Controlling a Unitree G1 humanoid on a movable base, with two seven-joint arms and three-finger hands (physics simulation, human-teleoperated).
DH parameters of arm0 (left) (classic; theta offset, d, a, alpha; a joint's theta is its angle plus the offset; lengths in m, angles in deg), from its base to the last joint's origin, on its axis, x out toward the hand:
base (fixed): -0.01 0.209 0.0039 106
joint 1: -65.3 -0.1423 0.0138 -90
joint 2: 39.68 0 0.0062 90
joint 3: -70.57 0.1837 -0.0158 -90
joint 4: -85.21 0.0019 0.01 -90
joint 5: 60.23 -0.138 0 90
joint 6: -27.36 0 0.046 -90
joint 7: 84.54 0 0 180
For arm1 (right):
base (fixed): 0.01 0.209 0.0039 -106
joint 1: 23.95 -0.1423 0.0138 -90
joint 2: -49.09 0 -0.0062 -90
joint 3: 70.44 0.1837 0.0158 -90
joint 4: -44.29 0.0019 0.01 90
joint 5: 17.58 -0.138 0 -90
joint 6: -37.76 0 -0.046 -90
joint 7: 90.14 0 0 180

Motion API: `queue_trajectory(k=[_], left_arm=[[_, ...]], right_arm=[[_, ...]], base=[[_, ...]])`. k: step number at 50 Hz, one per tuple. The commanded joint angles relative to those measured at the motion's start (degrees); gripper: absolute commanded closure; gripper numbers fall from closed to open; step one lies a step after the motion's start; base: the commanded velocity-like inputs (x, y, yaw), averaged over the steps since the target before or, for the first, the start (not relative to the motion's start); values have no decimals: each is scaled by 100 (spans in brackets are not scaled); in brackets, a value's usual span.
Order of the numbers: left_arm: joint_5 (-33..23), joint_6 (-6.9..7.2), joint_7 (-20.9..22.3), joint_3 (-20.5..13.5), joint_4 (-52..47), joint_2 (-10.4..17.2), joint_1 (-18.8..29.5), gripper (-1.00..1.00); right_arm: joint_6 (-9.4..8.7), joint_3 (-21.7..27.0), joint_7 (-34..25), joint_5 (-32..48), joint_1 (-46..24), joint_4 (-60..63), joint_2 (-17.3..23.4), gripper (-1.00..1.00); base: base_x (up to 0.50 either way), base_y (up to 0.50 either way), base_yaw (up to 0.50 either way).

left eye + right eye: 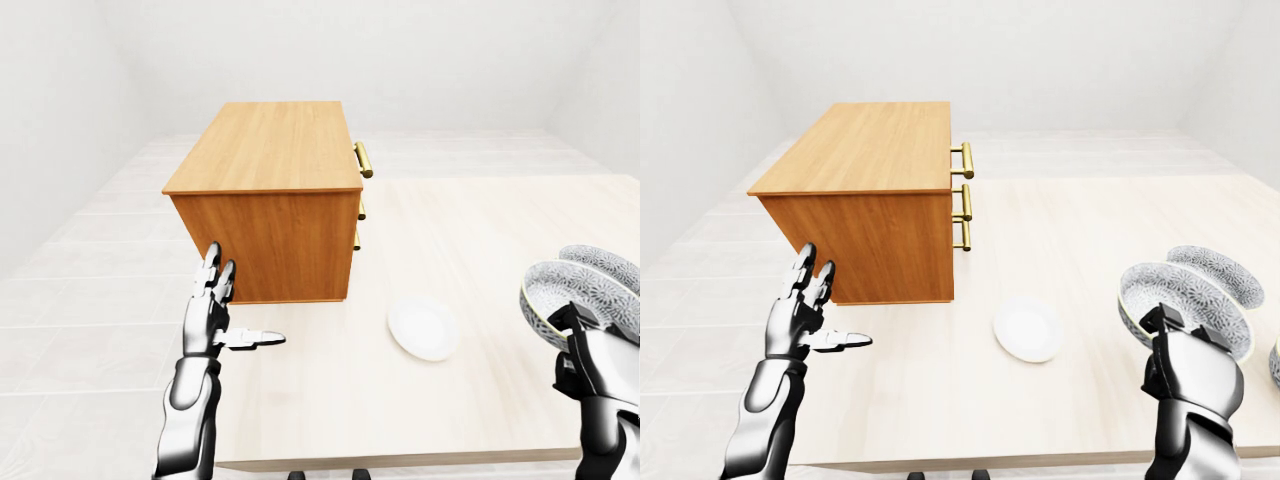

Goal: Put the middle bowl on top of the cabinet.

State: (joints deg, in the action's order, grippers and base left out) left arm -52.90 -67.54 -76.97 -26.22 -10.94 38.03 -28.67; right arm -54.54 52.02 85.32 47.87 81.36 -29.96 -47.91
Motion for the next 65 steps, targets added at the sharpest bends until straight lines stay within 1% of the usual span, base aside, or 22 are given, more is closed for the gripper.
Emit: queue_trajectory(k=[1,2,5,6,8,10,14,16,20,24,25,29,32,33,35,36,43,47,50,54,59,65], left_arm=[[-78,79,-209,-121,368,23,540,-100],[-79,84,-207,-122,361,21,539,-100],[-71,62,-191,-137,361,16,512,-100],[-65,72,-187,-144,343,18,500,-100],[-59,63,-172,-154,318,18,468,-100],[-22,123,-160,-190,210,31,429,-100],[-23,192,-134,-216,140,51,404,-100],[-16,186,-112,-228,107,45,378,-100],[5,216,-106,-266,71,44,385,-100],[10,231,-108,-279,26,32,371,-100],[7,233,-107,-274,10,26,358,-100],[-7,219,-104,-267,2,15,344,-100],[0,245,-99,-269,-39,12,330,-100],[-5,248,-99,-265,-63,8,317,-100],[-2,262,-95,-266,-87,6,309,-100],[0,268,-90,-264,-119,4,291,-100],[28,248,-66,-317,-69,18,307,-100],[32,261,-73,-333,-63,26,322,-100],[58,260,-55,-340,-93,20,287,-100],[52,207,-48,-348,-23,18,291,-100],[74,263,-56,-383,-80,42,293,-100],[86,242,-52,-417,-20,53,320,-100]], right_arm=[[-11,-26,-1131,-310,-421,1132,-24,100],[-19,-19,-1147,-307,-434,1138,-28,100],[-243,-129,-1578,-248,-696,1393,20,100],[-270,-203,-1753,-231,-813,1431,49,100],[-270,-309,-1842,-133,-956,1431,125,100],[-270,-477,-2151,-59,-1313,1463,260,100],[-270,-671,-2708,-43,-1642,1554,464,100],[-270,-749,-2829,-105,-1951,1539,572,100],[-270,-944,-3077,-141,-2234,1468,730,100],[-270,-1141,-3186,-15,-2588,1316,918,100],[-270,-1215,-3314,42,-2779,1267,996,100],[-270,-1346,-3515,115,-3057,1178,1134,100],[-270,-1464,-3546,162,-3381,1024,1246,100],[-270,-1549,-3546,234,-3596,876,1321,100],[-270,-1590,-3546,242,-3698,805,1346,100],[-270,-1664,-3546,291,-3917,644,1405,100],[-270,-1857,-3546,300,-4654,75,1577,100],[-270,-1980,-3546,282,-5145,-420,1676,100],[-270,-2069,-3546,187,-5676,-1104,1768,100],[-270,-2200,-3546,34,-6394,-2084,1859,100],[-270,-2396,-3420,-67,-7096,-2960,1915,100],[-270,-2516,-3201,-309,-8017,-4152,1899,100]], base=[[0,0,0],[2,0,0],[0,0,0],[0,0,-1],[0,0,0],[1,0,-1],[1,0,0],[1,0,0],[0,0,0],[0,0,0],[1,0,0],[0,0,0],[0,0,0],[0,0,0],[0,0,0],[1,0,0],[0,0,0],[0,0,0],[0,0,0],[0,0,0],[0,0,0],[0,0,0]])
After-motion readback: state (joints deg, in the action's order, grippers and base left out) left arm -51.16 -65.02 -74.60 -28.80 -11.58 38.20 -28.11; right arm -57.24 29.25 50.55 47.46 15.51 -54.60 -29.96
